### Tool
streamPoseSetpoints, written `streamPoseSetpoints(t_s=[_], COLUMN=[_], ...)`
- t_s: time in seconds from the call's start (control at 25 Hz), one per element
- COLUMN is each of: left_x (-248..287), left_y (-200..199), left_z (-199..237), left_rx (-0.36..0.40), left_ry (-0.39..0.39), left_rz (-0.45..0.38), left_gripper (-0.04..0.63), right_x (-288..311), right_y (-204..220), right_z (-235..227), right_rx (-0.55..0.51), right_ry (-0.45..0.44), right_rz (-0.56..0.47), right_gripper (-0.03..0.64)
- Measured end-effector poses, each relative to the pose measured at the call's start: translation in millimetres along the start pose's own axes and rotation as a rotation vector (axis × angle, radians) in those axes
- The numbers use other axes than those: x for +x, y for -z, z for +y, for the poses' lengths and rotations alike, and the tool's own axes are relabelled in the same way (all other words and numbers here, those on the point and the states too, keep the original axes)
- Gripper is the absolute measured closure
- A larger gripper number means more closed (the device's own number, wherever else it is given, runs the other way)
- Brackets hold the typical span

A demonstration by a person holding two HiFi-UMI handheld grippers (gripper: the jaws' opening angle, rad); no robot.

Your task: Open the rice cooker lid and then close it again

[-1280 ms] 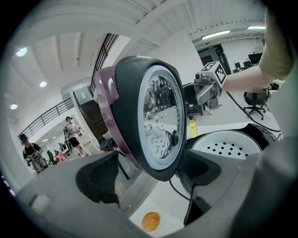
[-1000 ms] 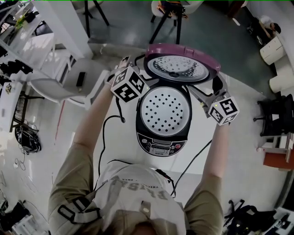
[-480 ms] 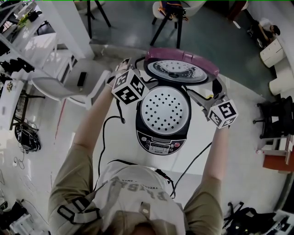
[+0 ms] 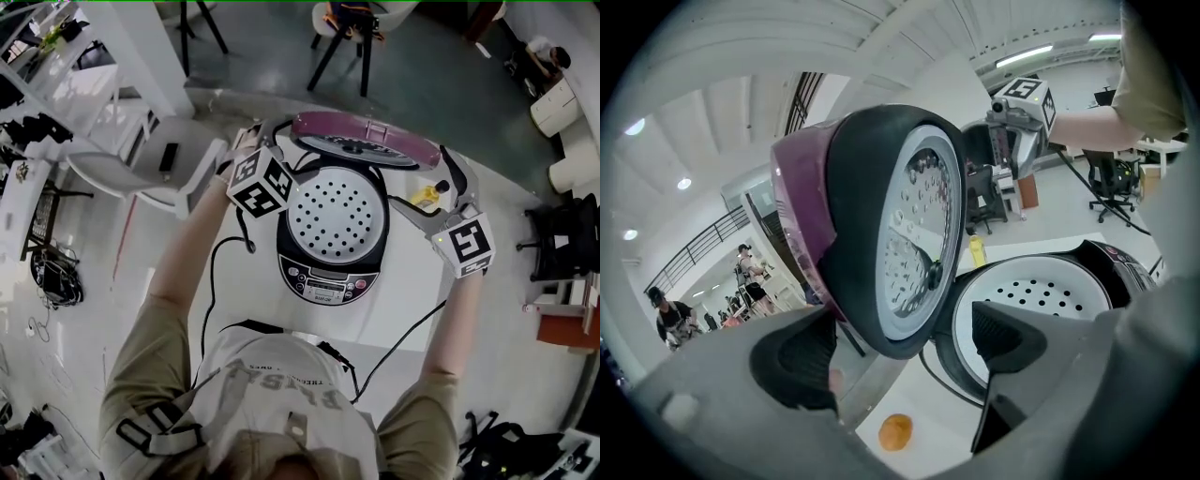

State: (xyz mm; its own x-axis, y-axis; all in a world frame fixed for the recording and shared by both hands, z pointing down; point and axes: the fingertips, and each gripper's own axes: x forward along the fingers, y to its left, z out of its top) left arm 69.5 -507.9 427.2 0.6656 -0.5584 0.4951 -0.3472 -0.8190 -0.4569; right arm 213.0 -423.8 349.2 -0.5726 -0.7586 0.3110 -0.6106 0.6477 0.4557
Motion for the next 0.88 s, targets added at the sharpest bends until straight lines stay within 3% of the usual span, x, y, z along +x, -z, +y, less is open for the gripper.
streamPoseSetpoints(t_s=[0.32,0.52,0.88], left_x=[-14.5,-19.8,-38.0], left_y=[5.9,11.6,26.3], left_z=[-22.8,-33.9,-51.5], left_rx=[-0.014,0.002,0.110], left_ry=[0.002,0.003,-0.014], left_rz=[0.017,0.036,0.109], left_gripper=[0.129,0.130,0.129], right_x=[-5.5,-6.9,-17.6], right_y=[-8.5,3.4,17.1], right_z=[38.4,64.6,87.4], right_rx=[-0.258,-0.265,-0.242], right_ry=[-0.065,-0.142,-0.169], right_rz=[0.231,0.292,0.325], right_gripper=[0.089,0.087,0.075])
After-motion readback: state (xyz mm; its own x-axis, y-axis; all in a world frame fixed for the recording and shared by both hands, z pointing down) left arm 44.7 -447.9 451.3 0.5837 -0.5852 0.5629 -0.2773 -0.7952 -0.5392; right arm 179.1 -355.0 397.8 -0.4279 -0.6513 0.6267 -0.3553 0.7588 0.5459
